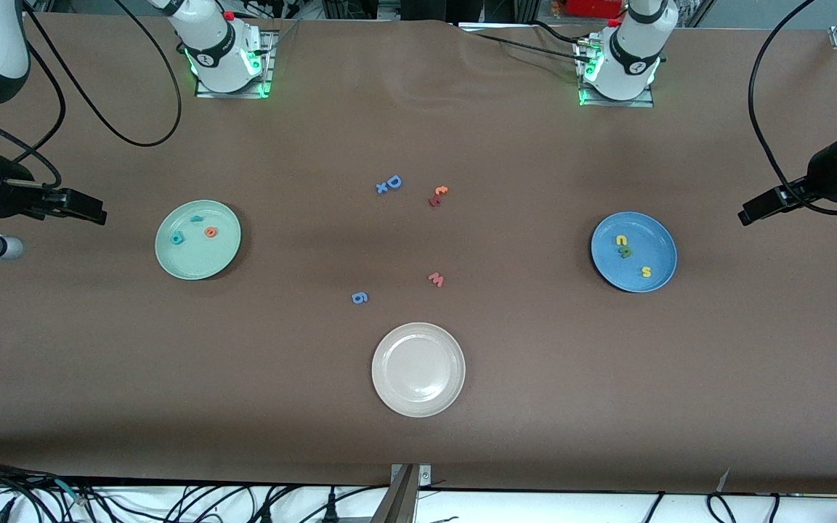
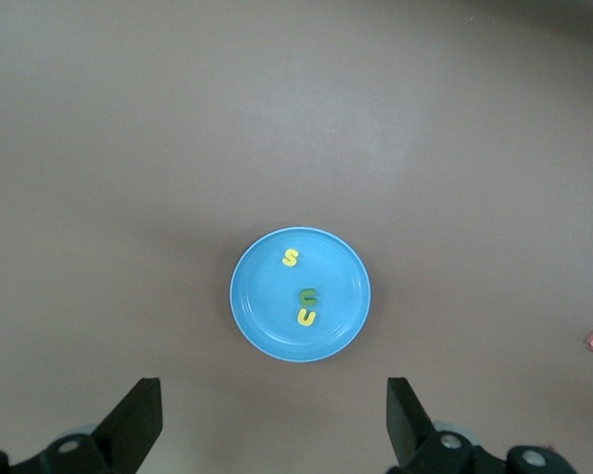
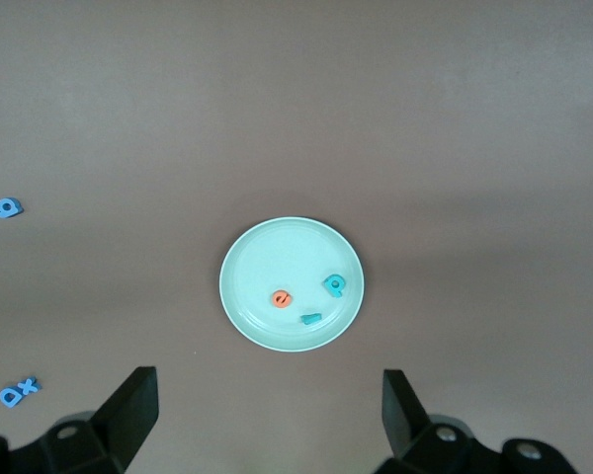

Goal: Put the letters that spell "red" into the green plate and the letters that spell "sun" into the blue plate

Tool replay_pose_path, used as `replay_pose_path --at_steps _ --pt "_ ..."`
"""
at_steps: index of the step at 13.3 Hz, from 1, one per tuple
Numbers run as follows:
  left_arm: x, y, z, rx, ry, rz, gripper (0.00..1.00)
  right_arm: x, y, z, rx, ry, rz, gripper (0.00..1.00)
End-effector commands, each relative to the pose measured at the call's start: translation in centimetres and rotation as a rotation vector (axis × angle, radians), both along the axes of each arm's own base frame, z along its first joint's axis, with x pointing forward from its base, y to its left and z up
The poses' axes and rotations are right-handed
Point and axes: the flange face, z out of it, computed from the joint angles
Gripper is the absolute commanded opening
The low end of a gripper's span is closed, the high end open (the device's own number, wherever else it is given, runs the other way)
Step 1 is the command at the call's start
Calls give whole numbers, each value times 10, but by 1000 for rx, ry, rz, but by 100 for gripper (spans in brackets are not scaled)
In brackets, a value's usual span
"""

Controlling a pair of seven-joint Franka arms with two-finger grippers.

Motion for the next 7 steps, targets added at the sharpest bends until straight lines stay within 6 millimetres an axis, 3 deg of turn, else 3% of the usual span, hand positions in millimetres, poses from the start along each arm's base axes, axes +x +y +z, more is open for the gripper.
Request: replay_pose_path --at_steps 1,4,7 --pt "-17 4 10 9 -36 -8 100 -1 -1 2 -4 -7 -15 100" --pt "-18 5 17 18 -60 -20 100 -1 -1 2 -4 -6 -15 100" --pt "-16 -10 15 19 -42 -45 100 -1 -1 3 -4 -7 -15 100"
